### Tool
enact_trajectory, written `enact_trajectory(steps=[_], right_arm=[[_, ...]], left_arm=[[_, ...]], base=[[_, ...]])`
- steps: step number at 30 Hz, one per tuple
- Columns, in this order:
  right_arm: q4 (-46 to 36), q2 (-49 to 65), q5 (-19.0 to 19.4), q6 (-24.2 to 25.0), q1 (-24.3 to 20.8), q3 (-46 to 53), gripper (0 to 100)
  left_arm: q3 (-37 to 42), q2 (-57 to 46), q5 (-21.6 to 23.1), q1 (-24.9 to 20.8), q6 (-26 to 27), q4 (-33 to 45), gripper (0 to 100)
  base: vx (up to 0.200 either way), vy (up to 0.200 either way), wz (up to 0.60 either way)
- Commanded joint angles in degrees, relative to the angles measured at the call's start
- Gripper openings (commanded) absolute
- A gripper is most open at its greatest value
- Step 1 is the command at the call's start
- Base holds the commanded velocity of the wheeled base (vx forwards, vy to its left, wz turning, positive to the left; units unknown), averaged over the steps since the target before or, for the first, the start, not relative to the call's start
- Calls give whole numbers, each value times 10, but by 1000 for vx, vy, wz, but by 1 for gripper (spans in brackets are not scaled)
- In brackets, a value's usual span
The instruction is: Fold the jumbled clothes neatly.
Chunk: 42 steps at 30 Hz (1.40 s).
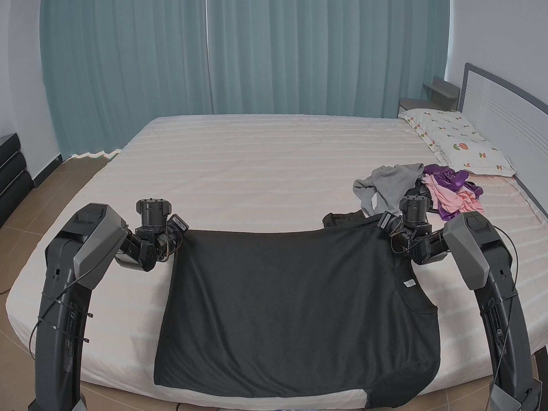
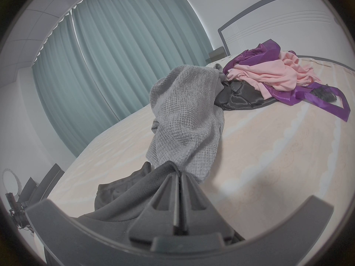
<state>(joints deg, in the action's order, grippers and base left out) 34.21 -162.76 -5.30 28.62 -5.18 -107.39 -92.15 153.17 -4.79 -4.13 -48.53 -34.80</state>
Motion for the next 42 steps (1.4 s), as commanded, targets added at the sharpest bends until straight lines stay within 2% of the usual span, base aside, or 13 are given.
enact_trajectory(steps=[1, 3, 4, 14, 20, 24, 26, 29, 31, 32, 33, 38, 42], right_arm=[[0, -7, -1, -1, -1, 1, 100], [0, -7, 0, -1, -2, 2, 100], [0, -7, 0, -1, -2, 4, 100], [7, 60, 2, 16, 4, 69, 100], [7, 162, 17, 58, 15, 166, 100], [8, 285, 74, 71, 28, 338, 100], [9, 306, 88, 76, 28, 370, 100], [9, 384, 133, 94, 24, 500, 100], [9, 384, 133, 94, 24, 500, 100], [36, 441, 162, 98, 22, 602, 100], [49, 460, 174, 100, 22, 640, 100], [116, 531, 210, 100, 22, 789, 100], [160, 541, 215, 100, 18, 875, 100]], left_arm=[[0, 4, 0, 0, 0, 2, 0], [0, 4, 3, -1, 0, 6, 0], [0, 4, 4, -1, -1, 11, 100], [31, -22, 4, -1, -6, 23, 100], [97, -115, 10, 18, -74, 18, 100], [195, -218, 31, 33, -78, 19, 100], [217, -234, 35, 33, -77, 18, 100], [322, -307, 70, 33, -79, 18, 100], [322, -307, 70, 33, -79, 18, 100], [413, -353, 109, 31, -81, 18, 100], [444, -367, 121, 29, -82, 18, 100], [566, -422, 160, 26, -90, -5, 100], [651, -454, 190, 23, -94, -31, 100]], base=[[0, 0, 0], [0, 0, 0], [0, 0, 0], [0, 0, 0], [0, 0, 0], [0, 0, 0], [0, 0, 0], [0, 0, 0], [0, 0, 0], [0, 0, 0], [0, 0, 0], [0, 0, 0], [0, 0, 0]])
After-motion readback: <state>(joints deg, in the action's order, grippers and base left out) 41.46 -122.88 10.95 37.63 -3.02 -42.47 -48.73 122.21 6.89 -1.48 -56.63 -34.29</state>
